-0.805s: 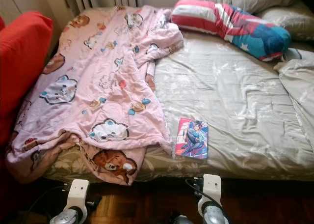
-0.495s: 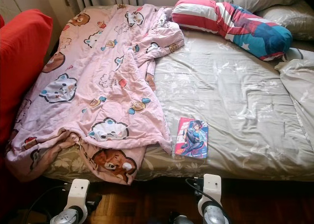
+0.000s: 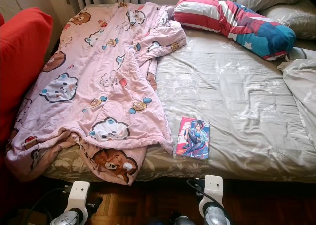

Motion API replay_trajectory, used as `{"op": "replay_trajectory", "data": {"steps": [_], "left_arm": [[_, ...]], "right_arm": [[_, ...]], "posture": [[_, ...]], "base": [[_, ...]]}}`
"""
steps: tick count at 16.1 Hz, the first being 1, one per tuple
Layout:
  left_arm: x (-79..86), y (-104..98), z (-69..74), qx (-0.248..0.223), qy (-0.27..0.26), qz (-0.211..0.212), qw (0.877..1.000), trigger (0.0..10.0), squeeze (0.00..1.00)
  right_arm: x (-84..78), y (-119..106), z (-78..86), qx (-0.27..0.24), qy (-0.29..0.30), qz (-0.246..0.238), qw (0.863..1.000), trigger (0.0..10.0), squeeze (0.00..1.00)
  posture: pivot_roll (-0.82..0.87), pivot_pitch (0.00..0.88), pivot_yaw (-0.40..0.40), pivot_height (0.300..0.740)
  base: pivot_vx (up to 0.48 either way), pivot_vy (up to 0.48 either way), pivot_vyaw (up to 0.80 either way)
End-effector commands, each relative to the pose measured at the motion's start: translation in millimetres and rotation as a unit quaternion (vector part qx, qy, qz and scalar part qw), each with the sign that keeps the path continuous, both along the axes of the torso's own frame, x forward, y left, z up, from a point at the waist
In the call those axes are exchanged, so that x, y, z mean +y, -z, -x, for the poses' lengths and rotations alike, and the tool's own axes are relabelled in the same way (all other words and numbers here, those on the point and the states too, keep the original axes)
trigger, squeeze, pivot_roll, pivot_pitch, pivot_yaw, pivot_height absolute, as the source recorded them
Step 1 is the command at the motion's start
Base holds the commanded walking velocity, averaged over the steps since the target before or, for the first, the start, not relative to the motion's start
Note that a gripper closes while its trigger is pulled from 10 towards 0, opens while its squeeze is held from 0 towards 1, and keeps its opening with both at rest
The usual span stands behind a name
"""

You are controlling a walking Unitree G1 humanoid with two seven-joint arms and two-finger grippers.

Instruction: Clean up the room

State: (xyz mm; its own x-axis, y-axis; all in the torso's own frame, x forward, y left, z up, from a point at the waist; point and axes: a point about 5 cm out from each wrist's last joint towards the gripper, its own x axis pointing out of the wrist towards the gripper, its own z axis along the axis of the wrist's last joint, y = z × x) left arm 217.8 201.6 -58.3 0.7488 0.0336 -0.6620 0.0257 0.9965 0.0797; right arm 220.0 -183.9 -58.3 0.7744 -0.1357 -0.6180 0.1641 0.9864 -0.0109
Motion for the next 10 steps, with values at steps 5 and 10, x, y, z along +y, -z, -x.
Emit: {"op": "replay_trajectory", "data": {"steps": [5, 10], "left_arm": [[3.8, 8.7, 13.7, 0.033, -0.008, -0.001, 0.999, 10.0, 0.00], [3.9, 9.1, 14.3, 0.035, -0.008, -0.001, 0.999, 10.0, 0.00]], "right_arm": [[-1.0, 3.7, 6.0, 0.009, 0.007, -0.005, 1.000, 10.0, 0.00], [-1.2, 3.8, 6.4, 0.009, 0.007, -0.005, 1.000, 10.0, 0.00]], "posture": [[0.06, 0.240, 0.011, 0.740], [0.06, 0.241, 0.012, 0.740]], "base": [[0.000, 0.000, 0.00], [0.000, 0.000, 0.00]]}}
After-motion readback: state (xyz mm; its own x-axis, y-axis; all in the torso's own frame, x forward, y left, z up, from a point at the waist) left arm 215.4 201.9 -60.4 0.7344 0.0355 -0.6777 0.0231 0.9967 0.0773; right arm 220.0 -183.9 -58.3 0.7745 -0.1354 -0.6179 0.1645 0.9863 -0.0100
